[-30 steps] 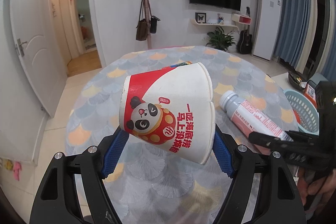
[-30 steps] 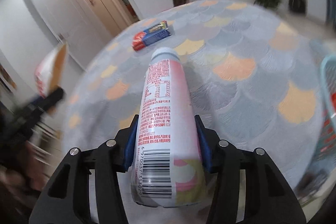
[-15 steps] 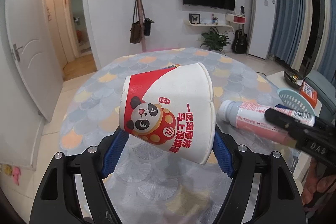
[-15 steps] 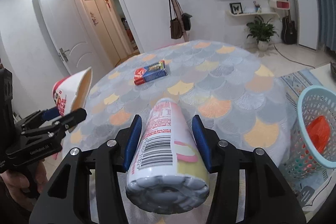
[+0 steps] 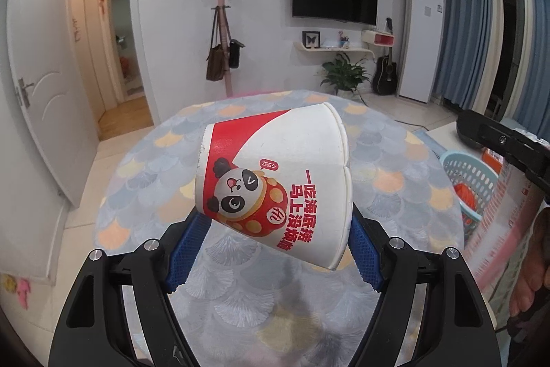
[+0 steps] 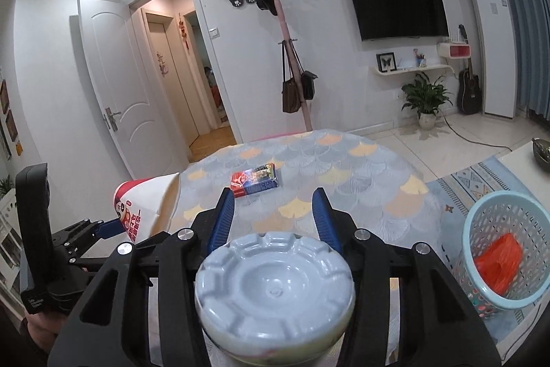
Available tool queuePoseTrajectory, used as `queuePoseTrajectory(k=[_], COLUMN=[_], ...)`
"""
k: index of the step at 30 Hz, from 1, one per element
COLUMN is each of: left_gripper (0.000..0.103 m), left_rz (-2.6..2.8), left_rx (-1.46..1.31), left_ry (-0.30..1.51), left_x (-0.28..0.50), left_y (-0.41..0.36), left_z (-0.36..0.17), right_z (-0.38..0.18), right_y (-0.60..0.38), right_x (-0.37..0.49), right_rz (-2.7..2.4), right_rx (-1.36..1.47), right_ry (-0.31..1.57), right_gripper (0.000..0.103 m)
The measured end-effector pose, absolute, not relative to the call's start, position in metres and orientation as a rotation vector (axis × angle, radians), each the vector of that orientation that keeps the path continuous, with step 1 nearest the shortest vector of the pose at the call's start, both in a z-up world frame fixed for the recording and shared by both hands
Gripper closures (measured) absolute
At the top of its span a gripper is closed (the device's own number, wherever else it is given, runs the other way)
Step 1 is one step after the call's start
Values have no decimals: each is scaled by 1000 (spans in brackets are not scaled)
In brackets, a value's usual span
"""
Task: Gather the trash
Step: 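Hold the paper cup with the left tool while the right carries the bottle toward the basket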
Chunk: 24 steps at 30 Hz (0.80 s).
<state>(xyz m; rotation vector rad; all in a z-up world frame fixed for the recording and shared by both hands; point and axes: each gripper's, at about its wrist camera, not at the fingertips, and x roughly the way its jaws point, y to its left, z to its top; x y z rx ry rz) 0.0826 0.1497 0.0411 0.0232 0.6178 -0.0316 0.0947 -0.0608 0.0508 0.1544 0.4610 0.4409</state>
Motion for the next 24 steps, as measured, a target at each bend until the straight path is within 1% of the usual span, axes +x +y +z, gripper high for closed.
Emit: queuePoseTrajectory(k=[16, 24], left_gripper=[29, 29], left_rz=[-41, -45], left_rx=[29, 32], left_ry=[609, 604], left_x=[81, 83], left_y=[146, 146], left_z=[43, 44], right_z=[50, 65], right_y=[-62, -61], right_x=[98, 96], right_rz=[427, 438], right_rx=[152, 142], right_ry=[465, 419], right_gripper=[62, 62])
